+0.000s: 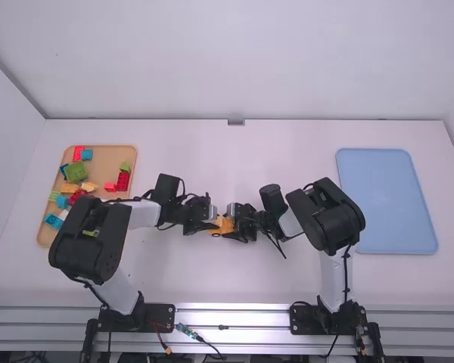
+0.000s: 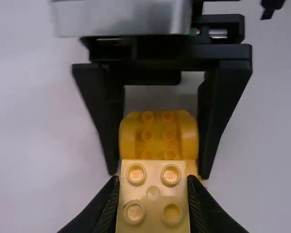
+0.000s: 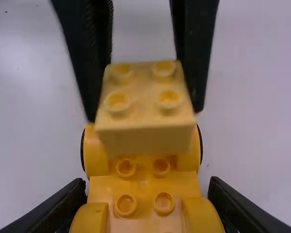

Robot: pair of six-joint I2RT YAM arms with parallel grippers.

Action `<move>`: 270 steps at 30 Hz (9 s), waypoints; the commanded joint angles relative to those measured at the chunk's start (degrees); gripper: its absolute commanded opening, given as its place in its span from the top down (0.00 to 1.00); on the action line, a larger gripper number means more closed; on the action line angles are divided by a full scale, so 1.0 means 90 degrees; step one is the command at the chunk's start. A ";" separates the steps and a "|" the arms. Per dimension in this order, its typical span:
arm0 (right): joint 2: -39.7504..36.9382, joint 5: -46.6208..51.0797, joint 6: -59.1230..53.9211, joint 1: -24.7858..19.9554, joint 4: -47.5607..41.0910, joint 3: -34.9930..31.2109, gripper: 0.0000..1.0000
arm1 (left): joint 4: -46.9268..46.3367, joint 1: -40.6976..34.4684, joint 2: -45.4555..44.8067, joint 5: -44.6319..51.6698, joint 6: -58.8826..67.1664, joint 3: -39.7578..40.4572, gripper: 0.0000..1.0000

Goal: Assemble lego blocks to make yellow taxi

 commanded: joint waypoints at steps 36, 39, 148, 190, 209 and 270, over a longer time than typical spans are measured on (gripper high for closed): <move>0.0070 0.0000 0.0005 0.0015 0.0007 0.0032 0.35 | 0.0432 -0.0172 -0.0087 -0.0401 -0.0867 -0.0262 0.92; 0.0070 0.0002 0.0007 0.0015 0.0002 0.0036 0.35 | 0.0214 -0.0163 -0.0087 -0.0391 -0.0731 -0.0160 0.93; 0.0070 -0.0002 0.0007 0.0015 -0.0080 0.0109 0.36 | -0.0114 -0.0063 0.0588 -0.1192 -0.0704 -0.0223 0.98; 0.0070 0.0000 0.0010 -0.0155 -0.0199 0.0148 0.00 | -0.3643 0.0852 -0.0808 -0.1003 -0.0959 0.3565 0.01; -0.2050 0.1263 0.0342 -0.0748 -0.2171 -0.0257 0.01 | -0.3762 0.2846 -0.0813 -0.5141 -0.6164 0.4643 0.01; -0.3643 0.1576 0.0342 -0.0816 -0.3364 -0.0053 0.01 | -0.4988 0.4886 0.2456 -0.4719 -1.0372 0.6227 0.09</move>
